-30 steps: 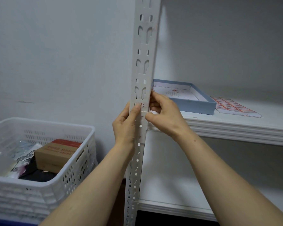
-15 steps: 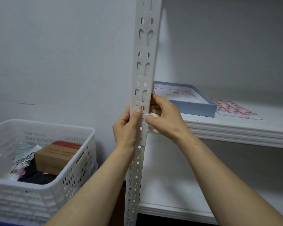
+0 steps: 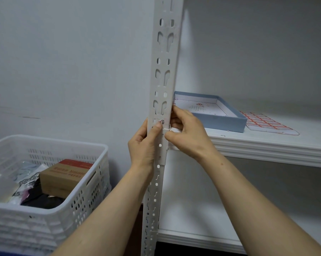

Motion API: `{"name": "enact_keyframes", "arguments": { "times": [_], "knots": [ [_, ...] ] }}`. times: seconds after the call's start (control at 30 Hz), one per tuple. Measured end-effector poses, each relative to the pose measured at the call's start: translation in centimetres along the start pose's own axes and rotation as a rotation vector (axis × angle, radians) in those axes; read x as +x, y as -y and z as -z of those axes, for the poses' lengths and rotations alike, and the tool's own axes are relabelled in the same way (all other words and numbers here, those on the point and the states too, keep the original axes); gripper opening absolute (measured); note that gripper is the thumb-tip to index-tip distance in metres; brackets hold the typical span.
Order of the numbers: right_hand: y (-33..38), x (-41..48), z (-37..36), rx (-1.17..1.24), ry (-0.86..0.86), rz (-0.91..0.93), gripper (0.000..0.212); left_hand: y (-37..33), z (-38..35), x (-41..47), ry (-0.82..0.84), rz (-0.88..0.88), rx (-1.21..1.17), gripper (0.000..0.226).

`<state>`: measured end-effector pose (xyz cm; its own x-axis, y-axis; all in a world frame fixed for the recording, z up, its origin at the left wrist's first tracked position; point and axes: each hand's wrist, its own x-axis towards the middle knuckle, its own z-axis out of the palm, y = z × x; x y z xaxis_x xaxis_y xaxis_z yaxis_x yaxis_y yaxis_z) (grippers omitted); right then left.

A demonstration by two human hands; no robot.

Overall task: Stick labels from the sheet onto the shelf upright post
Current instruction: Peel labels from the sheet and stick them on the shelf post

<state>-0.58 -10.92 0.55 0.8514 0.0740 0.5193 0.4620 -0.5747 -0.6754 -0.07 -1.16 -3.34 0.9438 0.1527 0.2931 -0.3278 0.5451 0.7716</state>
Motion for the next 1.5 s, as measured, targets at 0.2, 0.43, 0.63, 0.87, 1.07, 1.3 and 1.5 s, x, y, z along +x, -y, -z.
{"name": "enact_keyframes", "arguments": {
  "times": [0.2,0.43,0.63,0.87,1.07,1.3,1.5],
  "knots": [
    [-0.09,0.12,-0.05,-0.007,0.000,-0.003,0.048,0.21,-0.33,0.05,-0.042,-0.013,-0.004,0.022],
    [-0.14,0.11,-0.13,-0.012,-0.004,0.005,0.049,0.08,-0.40,0.12,-0.053,0.022,-0.037,0.024],
    [-0.11,0.12,-0.16,-0.008,0.002,0.004,0.048,-0.14,-0.41,0.12,-0.038,0.038,-0.047,0.025],
    [-0.17,0.12,-0.10,-0.012,-0.008,-0.004,0.049,-0.13,-0.15,0.00,-0.006,0.025,-0.036,0.029],
    [-0.17,0.13,-0.17,0.000,-0.008,0.004,0.047,0.07,-0.42,-0.03,-0.036,-0.002,-0.028,0.028],
    [-0.30,0.17,-0.15,-0.009,-0.015,0.014,0.045,0.10,-0.40,0.21,-0.060,0.030,-0.044,0.027],
    [-0.22,0.17,-0.21,-0.011,-0.013,0.030,0.045,0.05,-0.26,0.52,-0.061,0.066,-0.077,0.030]
  ]
}}
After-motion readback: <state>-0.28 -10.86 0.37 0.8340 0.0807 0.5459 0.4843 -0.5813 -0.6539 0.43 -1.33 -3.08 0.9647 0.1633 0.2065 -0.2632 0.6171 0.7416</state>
